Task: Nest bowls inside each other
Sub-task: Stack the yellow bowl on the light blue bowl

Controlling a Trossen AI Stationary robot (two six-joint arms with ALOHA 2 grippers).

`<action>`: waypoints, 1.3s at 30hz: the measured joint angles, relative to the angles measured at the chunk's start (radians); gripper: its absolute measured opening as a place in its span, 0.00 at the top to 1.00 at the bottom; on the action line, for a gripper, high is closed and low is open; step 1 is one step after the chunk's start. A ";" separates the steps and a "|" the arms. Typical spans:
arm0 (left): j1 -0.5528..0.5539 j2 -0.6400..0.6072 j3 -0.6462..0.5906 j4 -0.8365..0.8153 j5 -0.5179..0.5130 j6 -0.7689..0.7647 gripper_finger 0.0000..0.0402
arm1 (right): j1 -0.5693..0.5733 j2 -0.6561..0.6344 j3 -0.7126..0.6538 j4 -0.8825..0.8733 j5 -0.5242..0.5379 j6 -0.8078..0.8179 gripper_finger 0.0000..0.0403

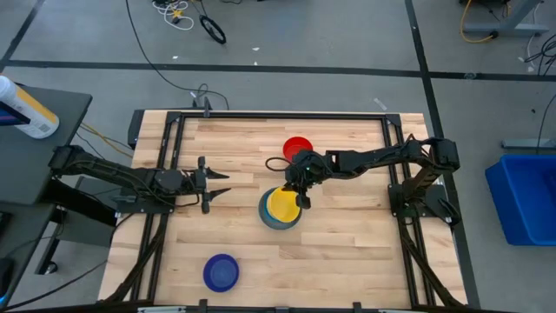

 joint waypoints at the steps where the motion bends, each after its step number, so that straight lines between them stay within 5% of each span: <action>1: 0.000 0.000 0.000 0.000 0.000 0.000 0.52 | 0.000 0.000 0.006 -0.004 -0.001 -0.002 1.00; 18: 0.000 0.000 0.000 0.025 0.000 0.006 0.52 | 0.000 0.003 0.018 -0.073 -0.001 0.010 1.00; 39: 0.000 0.000 0.000 0.024 0.004 0.010 0.52 | 0.003 0.189 0.264 -0.337 -0.054 -0.043 1.00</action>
